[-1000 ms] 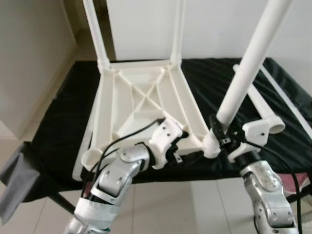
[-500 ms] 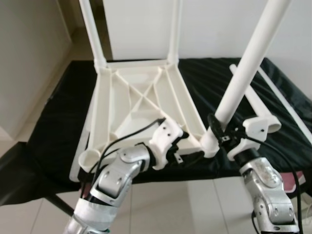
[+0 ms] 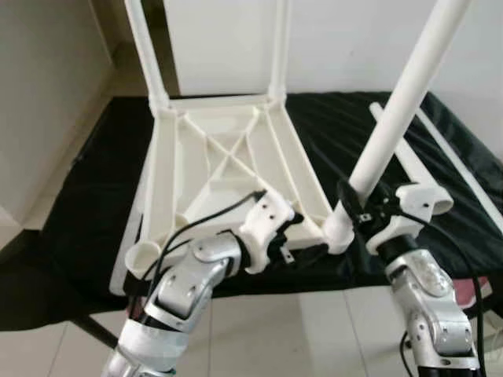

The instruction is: Building children table

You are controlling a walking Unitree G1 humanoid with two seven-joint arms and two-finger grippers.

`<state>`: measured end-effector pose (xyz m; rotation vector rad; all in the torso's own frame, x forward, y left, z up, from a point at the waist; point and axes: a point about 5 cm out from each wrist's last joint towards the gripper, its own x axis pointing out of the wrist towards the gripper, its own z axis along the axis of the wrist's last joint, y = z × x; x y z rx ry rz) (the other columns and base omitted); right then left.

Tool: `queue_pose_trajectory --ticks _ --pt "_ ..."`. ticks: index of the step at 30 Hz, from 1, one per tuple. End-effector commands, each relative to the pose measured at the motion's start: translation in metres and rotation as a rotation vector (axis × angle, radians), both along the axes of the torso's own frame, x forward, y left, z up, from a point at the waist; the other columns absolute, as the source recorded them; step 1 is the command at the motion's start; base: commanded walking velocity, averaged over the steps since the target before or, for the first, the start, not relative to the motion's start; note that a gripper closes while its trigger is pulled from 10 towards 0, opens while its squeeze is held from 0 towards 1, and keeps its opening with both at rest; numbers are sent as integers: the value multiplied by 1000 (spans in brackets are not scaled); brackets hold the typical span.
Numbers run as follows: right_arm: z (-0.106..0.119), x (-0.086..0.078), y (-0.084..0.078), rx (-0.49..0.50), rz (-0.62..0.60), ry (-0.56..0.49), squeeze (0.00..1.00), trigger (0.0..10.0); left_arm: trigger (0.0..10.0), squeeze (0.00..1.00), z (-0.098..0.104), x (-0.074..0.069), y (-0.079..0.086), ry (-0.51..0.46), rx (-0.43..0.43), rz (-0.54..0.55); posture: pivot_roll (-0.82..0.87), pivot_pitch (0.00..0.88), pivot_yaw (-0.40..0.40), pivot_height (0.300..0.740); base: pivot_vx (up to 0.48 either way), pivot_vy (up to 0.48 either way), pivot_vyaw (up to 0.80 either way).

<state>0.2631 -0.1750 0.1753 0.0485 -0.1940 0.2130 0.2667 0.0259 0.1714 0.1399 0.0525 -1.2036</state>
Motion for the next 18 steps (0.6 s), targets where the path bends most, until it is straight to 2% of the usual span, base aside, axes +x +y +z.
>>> queue_pose_trajectory --ticks 1,7,9,13,14,15,16,18 --pt "-32 0 -5 34 -40 184 0 10000 10000 0 2 -1 -1 2 -1 -10 -51 62 7 740 0 0 0" --pt "-32 0 -3 72 -105 179 0 10000 10000 0 2 -2 -1 1 1 -7 -49 65 3 740 0 0 0" --pt "-31 0 2 130 -158 180 0 10000 10000 0 2 -3 -1 0 1 -8 -49 64 2 740 0 0 0" --pt "-30 -1 13 138 -189 166 0 10000 10000 0 2 -3 -2 -3 0 -7 -48 66 1 740 0 0 0" --pt "-29 -1 19 140 -311 172 0 10000 10000 0 3 -3 -2 -5 -1 -6 -45 63 -6 740 0 0 0" --pt "-29 -1 20 150 -370 175 0 10000 10000 0 3 -3 -2 -6 -2 -6 -45 63 -6 740 0 0 0" --pt "-29 -1 20 155 -418 175 0 10000 10000 0 3 -3 -3 -5 -2 -5 -41 62 -9 740 0 0 0" --pt "-29 -1 20 158 -441 174 0 10000 10000 0 3 -3 -3 -5 -2 -4 -41 60 -10 740 0 0 0"
